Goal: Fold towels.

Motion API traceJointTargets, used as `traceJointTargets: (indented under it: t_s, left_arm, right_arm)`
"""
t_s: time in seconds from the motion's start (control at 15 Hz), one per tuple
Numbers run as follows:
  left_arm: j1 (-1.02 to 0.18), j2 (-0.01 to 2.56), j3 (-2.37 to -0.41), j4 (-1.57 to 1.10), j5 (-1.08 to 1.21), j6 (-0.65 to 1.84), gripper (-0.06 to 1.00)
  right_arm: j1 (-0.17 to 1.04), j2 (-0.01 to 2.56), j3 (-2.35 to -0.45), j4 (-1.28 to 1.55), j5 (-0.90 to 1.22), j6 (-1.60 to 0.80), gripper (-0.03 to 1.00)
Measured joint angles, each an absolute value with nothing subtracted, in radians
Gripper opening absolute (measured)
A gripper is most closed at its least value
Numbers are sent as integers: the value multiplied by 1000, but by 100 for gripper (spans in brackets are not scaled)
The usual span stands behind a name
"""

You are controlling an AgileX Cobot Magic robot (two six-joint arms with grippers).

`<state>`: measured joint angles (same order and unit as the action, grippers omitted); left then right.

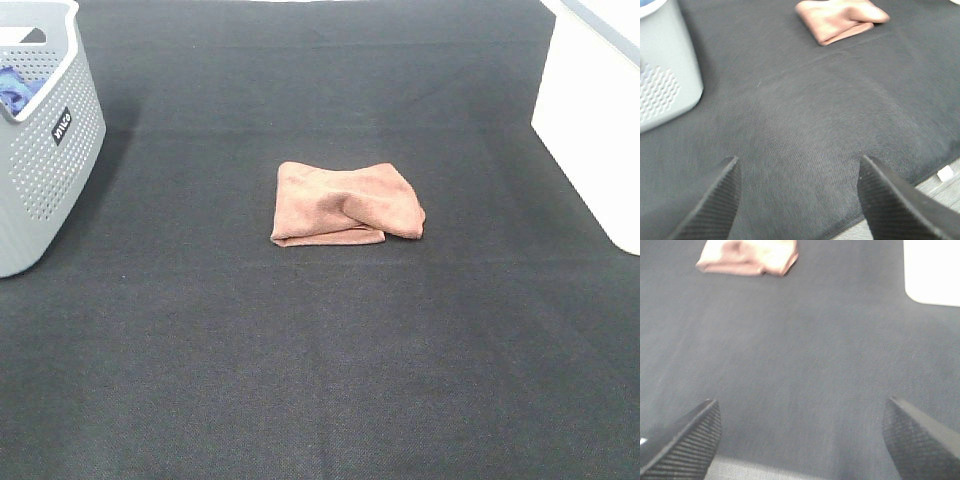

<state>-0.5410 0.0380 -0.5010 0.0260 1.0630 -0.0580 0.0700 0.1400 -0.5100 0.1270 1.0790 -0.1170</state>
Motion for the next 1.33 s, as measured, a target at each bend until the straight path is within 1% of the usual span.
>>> traceJointTargets:
  t_s: [0.33, 0.87, 0.93, 1.07, 1.27, 1.33]
  left_arm:
    - [-541, 38, -501, -19, 1061, 13, 64]
    - [-534, 38, -501, -19, 1059, 16, 64]
    - [-506, 38, -501, -19, 1059, 16, 64]
    - [-412, 38, -501, -19, 1058, 16, 64]
    - [-207, 18, -501, -19, 1058, 16, 64]
    - [-207, 18, -501, -19, 1058, 16, 64]
  right_arm:
    - [70, 140, -508, 127, 1070, -116, 83]
    - [70, 140, -508, 127, 1070, -115, 83]
    - [70, 140, -508, 127, 1069, -115, 83]
    - [70, 140, -508, 127, 1069, -115, 83]
    - [70, 138, -508, 128, 1069, -115, 83]
    - [70, 138, -508, 128, 1069, -115, 83]
